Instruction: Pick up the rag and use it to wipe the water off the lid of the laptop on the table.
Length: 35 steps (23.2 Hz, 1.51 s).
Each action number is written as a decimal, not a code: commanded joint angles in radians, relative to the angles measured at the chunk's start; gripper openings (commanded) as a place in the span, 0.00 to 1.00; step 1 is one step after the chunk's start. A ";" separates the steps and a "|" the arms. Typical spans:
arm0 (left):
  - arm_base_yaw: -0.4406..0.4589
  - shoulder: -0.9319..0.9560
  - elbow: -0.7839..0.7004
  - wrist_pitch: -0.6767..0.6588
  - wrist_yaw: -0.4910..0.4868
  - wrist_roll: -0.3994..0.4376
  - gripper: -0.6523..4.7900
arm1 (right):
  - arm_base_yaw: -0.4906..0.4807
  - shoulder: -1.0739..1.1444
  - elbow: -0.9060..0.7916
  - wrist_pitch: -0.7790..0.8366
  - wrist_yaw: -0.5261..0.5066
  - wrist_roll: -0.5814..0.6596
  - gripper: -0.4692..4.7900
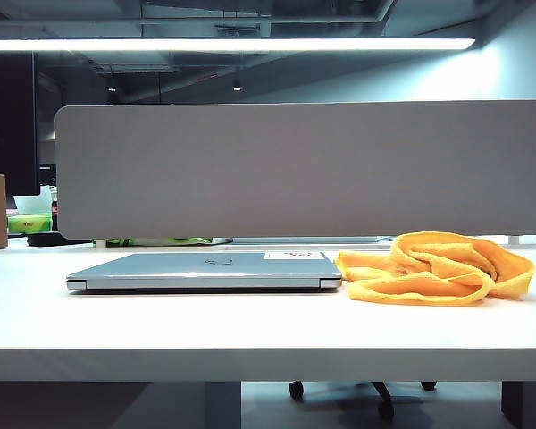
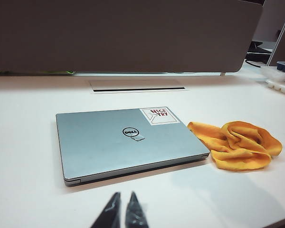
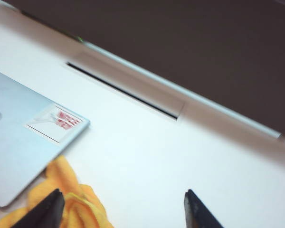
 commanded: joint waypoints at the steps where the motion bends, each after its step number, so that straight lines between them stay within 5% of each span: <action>1: 0.000 0.001 0.003 0.013 -0.003 -0.002 0.15 | -0.007 0.182 0.042 -0.013 -0.048 0.083 0.81; 3: 0.000 0.001 0.003 0.013 -0.005 -0.003 0.15 | -0.007 0.278 0.061 -0.024 -0.072 0.129 1.00; 13: 0.000 0.001 0.003 0.013 -0.004 -0.003 0.15 | 0.044 0.528 0.074 -0.026 -0.113 0.159 1.00; 26: -0.001 0.000 0.003 0.013 0.000 -0.003 0.15 | 0.063 0.650 0.074 -0.076 0.024 0.133 1.00; 29: -0.001 0.000 0.003 0.013 0.000 -0.003 0.15 | 0.063 0.655 0.074 -0.076 0.025 0.133 0.77; 32: -0.001 0.000 0.003 0.013 0.000 -0.003 0.15 | 0.063 0.659 0.074 -0.074 0.026 0.133 0.72; 34: -0.001 0.000 0.003 0.013 0.000 -0.003 0.15 | 0.063 0.665 0.074 -0.077 0.018 0.133 0.45; 35: -0.001 0.000 0.003 0.013 0.000 -0.003 0.15 | 0.064 0.668 0.074 -0.077 0.018 0.133 0.39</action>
